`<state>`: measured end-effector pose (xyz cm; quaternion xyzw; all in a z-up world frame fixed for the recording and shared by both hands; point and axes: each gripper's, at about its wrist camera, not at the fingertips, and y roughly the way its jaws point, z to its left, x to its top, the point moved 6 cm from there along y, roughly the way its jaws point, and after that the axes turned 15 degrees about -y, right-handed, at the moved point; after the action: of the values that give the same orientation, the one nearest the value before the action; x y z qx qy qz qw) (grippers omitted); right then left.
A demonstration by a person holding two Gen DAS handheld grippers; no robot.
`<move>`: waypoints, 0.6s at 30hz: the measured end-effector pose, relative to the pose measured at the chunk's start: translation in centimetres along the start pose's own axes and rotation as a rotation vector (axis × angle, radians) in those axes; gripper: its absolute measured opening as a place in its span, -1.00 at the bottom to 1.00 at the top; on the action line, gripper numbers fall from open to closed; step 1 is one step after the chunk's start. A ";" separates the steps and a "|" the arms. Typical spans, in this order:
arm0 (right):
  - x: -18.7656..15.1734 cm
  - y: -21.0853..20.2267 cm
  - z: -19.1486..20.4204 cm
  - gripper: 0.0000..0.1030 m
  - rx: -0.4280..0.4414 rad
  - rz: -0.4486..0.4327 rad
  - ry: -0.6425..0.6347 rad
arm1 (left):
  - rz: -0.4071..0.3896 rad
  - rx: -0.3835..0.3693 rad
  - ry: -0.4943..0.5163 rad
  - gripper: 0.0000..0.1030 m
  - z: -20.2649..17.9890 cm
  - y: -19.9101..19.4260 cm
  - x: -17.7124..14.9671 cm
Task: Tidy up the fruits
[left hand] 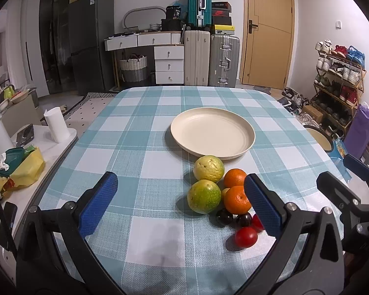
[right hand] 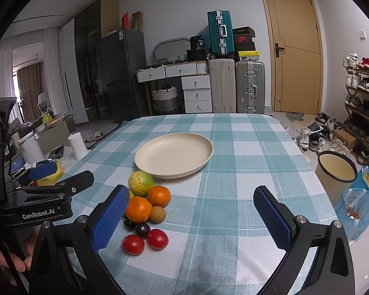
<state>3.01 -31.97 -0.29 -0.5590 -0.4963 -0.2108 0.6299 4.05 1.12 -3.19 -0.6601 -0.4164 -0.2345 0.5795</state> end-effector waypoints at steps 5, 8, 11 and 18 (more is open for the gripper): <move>0.0 0.0 0.0 1.00 0.000 0.000 0.001 | -0.001 0.000 -0.001 0.99 0.0 0.0 0.0; 0.0 0.0 0.0 1.00 -0.001 0.001 0.001 | 0.002 -0.001 -0.001 0.99 0.0 0.1 -0.1; 0.0 0.1 0.0 1.00 0.000 0.002 -0.002 | 0.007 0.001 0.001 0.99 -0.2 0.2 -0.2; 0.0 0.1 0.1 1.00 -0.001 0.003 -0.004 | 0.023 -0.008 -0.003 0.99 -0.3 0.5 -0.4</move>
<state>3.05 -31.89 -0.31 -0.5604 -0.4966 -0.2092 0.6289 4.29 0.71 -3.70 -0.6674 -0.4088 -0.2286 0.5789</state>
